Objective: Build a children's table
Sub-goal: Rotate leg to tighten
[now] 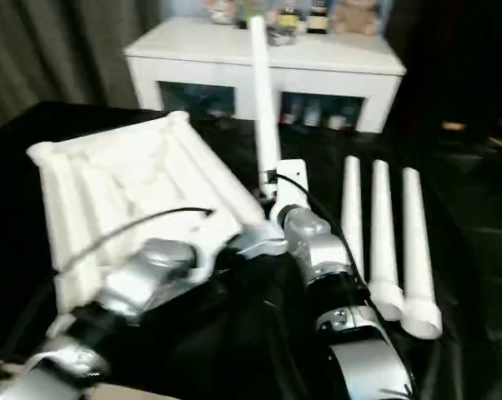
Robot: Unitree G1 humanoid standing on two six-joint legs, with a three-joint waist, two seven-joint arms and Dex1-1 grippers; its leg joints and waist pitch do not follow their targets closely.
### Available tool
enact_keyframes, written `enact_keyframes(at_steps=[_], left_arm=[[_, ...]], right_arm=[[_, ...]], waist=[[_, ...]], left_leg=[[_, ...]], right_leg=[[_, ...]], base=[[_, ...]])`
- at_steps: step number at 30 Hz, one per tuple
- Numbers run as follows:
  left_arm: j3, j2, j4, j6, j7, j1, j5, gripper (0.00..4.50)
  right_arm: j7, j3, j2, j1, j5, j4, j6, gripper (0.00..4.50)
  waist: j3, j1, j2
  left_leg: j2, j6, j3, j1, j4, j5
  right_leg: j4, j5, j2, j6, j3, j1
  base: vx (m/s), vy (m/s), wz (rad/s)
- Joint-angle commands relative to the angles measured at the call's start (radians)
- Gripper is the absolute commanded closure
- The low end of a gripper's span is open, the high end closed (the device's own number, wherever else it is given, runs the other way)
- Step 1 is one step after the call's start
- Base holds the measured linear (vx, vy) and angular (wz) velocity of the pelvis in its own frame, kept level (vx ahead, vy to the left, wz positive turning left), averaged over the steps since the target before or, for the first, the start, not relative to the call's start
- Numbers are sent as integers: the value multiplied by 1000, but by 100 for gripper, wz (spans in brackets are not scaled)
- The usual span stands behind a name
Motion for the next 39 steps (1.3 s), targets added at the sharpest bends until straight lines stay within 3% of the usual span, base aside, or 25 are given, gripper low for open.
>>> enact_keyframes(at_steps=[1,5,7,8,9,11,12,13,14,15,17,19,20,21,22,25,26,27,28,29,30,34,36,37,39], left_arm=[[28,72,24,-84,57,13,25,450],[25,166,-37,-207,-82,49,13,450],[26,187,-56,-227,-119,61,3,450],[15,240,-110,-290,-221,96,-23,450],[9,282,-153,-325,-288,124,-40,450],[19,291,-165,-334,-293,131,-47,450],[59,290,-188,-289,-324,137,-110,422],[86,285,-206,-259,-341,137,-148,406],[111,283,-224,-231,-358,138,-196,395],[123,281,-230,-225,-362,137,-212,395],[195,271,-250,-205,-377,123,-298,373],[262,260,-238,-196,-372,90,-350,346],[276,260,-232,-199,-369,82,-361,346],[294,260,-216,-207,-359,66,-370,336],[346,257,-142,-225,-284,-7,-362,336],[367,255,-91,-232,-223,-53,-340,305],[399,244,24,-235,-62,-163,-281,299],[406,233,82,-228,27,-224,-250,292],[406,231,93,-224,46,-236,-247,292],[397,212,145,-209,125,-300,-227,281],[389,202,163,-203,147,-324,-220,270],[347,149,183,-201,130,-382,-203,256],[298,46,109,-182,34,-420,-243,227],[295,20,78,-170,21,-426,-268,227],[307,-15,21,-114,25,-432,-327,205]], right_arm=[[83,-36,40,67,96,16,12,265],[250,-73,16,66,187,-80,-8,265],[292,-79,5,68,210,-104,-4,265],[402,-99,-28,73,280,-164,28,265],[500,-113,-62,79,340,-217,66,265],[543,-114,-81,82,360,-241,82,265],[604,-114,-106,90,389,-282,110,265],[625,-110,-117,92,393,-296,111,265],[649,-106,-129,95,400,-310,111,265],[654,-106,-132,95,405,-316,114,265],[686,-107,-145,92,429,-342,124,265],[707,-101,-147,84,429,-345,110,265],[714,-99,-149,83,429,-347,108,265],[720,-95,-149,81,432,-349,108,265],[735,-76,-149,79,418,-359,90,265],[745,-68,-149,79,415,-367,87,265],[760,-36,-153,84,391,-394,81,265],[763,-11,-154,88,367,-405,67,265],[763,-5,-154,89,362,-408,64,265],[752,28,-154,93,326,-412,47,265],[746,40,-152,94,307,-409,39,265],[717,77,-145,96,250,-379,9,265],[683,99,-135,99,212,-350,-14,265],[675,103,-137,102,205,-351,-16,265],[654,103,-144,102,190,-345,-17,265]], waist=[[-16,-6,-2],[-26,-21,-1],[-33,-22,5],[-41,-18,13],[-45,-16,11],[-51,-11,11],[-56,-7,16],[-57,-3,14],[-52,-2,11],[-53,4,16],[-57,8,10],[-46,7,10],[-40,8,12],[-38,8,12],[-33,8,7],[-28,9,6],[-30,11,6],[-30,14,6],[-32,15,5],[-32,15,5],[-33,19,1],[-37,26,-3],[-41,40,4],[-42,44,2],[-46,54,-3]], left_leg=[[51,0,-26,-14,-88,-307],[50,47,-27,-41,-77,-185],[50,65,-23,-38,-65,-112],[51,82,-21,-36,-55,-40],[49,115,-19,-47,-46,18],[44,160,-13,-42,-32,89],[42,179,-13,-42,-24,152],[41,190,-12,-42,-20,179],[38,200,-11,-51,-18,202],[41,194,-12,-50,-16,185],[46,188,-11,-47,-12,183],[47,178,-8,-50,-16,126],[51,153,-7,-44,-22,41],[52,144,-7,-42,-25,21],[52,125,-5,-41,-27,-12],[52,84,-5,-40,-34,-73],[53,68,-7,-38,-34,-81],[50,57,-5,-29,-31,-95],[49,55,-5,-29,-31,-93],[50,51,-12,-45,-33,-56],[50,45,-11,-40,-30,-45],[46,66,-10,-48,-22,15],[46,79,-8,-46,-15,49],[48,83,-7,-44,-15,54],[44,105,-10,-56,-9,92]], right_leg=[[-91,-289,-54,-117,43,6],[-70,-79,-53,-164,38,23],[-59,15,-53,-210,38,21],[-47,115,-52,-240,38,22],[-34,234,-49,-260,38,32],[-19,390,-41,-279,38,25],[-7,478,-34,-287,35,24],[-3,515,-32,-292,34,20],[1,539,-32,-298,33,21],[2,516,-36,-306,33,16],[6,494,-34,-318,32,15],[0,405,-35,-329,30,8],[-12,269,-38,-328,30,7],[-14,235,-38,-325,31,6],[-20,181,-37,-316,32,5],[-27,88,-39,-292,34,6],[-27,76,-41,-283,35,8],[-29,74,-35,-266,35,1],[-29,83,-36,-261,36,3],[-23,111,-42,-259,34,14],[-24,128,-43,-259,34,10],[-15,204,-45,-280,35,13],[-11,262,-46,-304,35,10],[-9,278,-47,-314,36,10],[4,372,-46,-328,35,20]], base=[[0,0,0],[0,0,0],[0,0,0],[0,0,0],[0,0,0],[30,-1,1],[0,0,0],[0,0,0],[0,0,0],[0,0,0],[0,0,0],[0,0,0],[0,0,0],[0,0,0],[0,0,0],[-58,-1,2],[0,0,0],[0,0,0],[0,0,0],[0,0,0],[0,0,0],[0,0,0],[0,0,0],[0,0,0],[0,0,0]])
